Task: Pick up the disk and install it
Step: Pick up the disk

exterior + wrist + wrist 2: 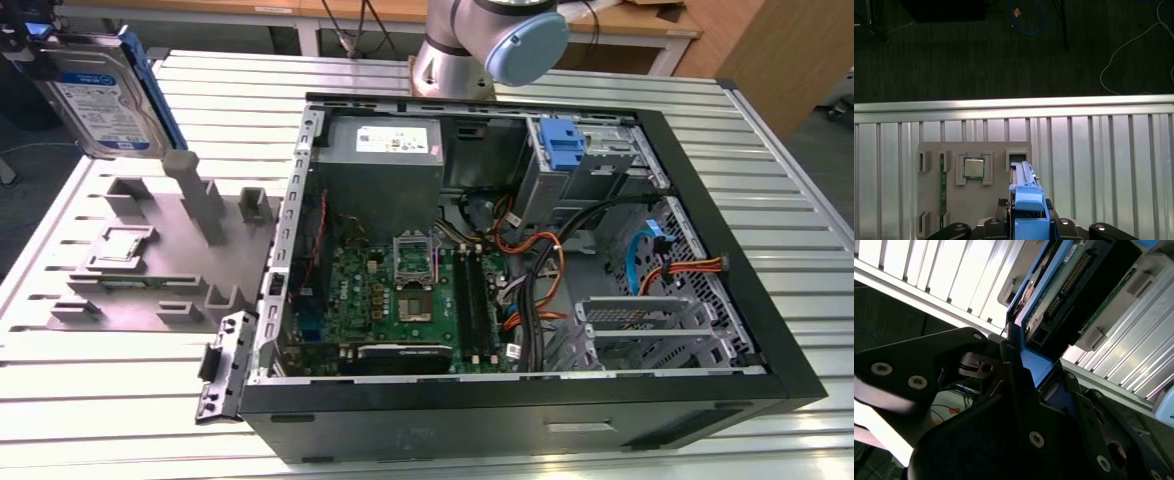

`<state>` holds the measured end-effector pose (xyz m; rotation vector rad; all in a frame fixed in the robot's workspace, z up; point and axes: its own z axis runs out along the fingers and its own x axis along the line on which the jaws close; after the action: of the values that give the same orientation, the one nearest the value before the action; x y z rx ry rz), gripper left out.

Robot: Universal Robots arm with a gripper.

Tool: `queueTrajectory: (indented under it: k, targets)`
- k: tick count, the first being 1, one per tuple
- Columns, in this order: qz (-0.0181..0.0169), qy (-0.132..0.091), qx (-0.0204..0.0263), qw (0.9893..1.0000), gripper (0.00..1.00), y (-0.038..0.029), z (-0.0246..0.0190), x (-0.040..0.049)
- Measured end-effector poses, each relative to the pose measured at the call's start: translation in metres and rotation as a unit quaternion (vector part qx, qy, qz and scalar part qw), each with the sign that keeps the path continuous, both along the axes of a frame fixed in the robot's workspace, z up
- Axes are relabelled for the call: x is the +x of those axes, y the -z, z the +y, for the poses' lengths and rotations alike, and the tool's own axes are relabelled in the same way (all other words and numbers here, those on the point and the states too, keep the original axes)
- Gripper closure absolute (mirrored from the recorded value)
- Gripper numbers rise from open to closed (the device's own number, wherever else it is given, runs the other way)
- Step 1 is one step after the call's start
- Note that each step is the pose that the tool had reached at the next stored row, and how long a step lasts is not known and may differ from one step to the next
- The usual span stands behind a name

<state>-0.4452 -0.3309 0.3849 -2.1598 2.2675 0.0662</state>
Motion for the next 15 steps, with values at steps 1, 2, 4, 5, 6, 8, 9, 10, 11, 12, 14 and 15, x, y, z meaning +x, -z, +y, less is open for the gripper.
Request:
queueTrajectory:
  k: [1, 2, 4, 5, 6, 8, 9, 10, 11, 12, 14, 15]
  targets:
    - [-0.0001, 0.0, 0.0, 1.0, 0.64, -0.0005, 0.0, 0.0]
    - [0.0, 0.0, 0.0, 1.0, 0.64, -0.001, 0.0, 0.0]
    - [0.0, 0.0, 0.0, 1.0, 0.64, -0.0019, 0.0, 0.0]
    - [-0.0001, 0.0, 0.0, 1.0, 0.64, -0.0024, 0.0, 0.0]
    - [0.0, 0.0, 0.0, 1.0, 0.64, -0.0028, 0.0, 0.0]
    - [-0.0001, 0.0, 0.0, 1.0, 0.64, -0.0036, 0.0, 0.0]
    - [0.0, 0.0, 0.0, 1.0, 0.64, -0.0041, 0.0, 0.0]
    - [-0.0001, 0.0, 0.0, 1.0, 0.64, -0.0044, 0.0, 0.0]
    - [0.0, 0.0, 0.0, 1.0, 0.64, -0.0048, 0.0, 0.0]
    - [0.0, 0.0, 0.0, 1.0, 0.64, -0.0053, 0.0, 0.0]
    - [-0.0001, 0.0, 0.0, 1.0, 0.64, -0.006, 0.0, 0.0]
    - [-0.0001, 0.0, 0.0, 1.0, 0.64, -0.0064, 0.0, 0.0]
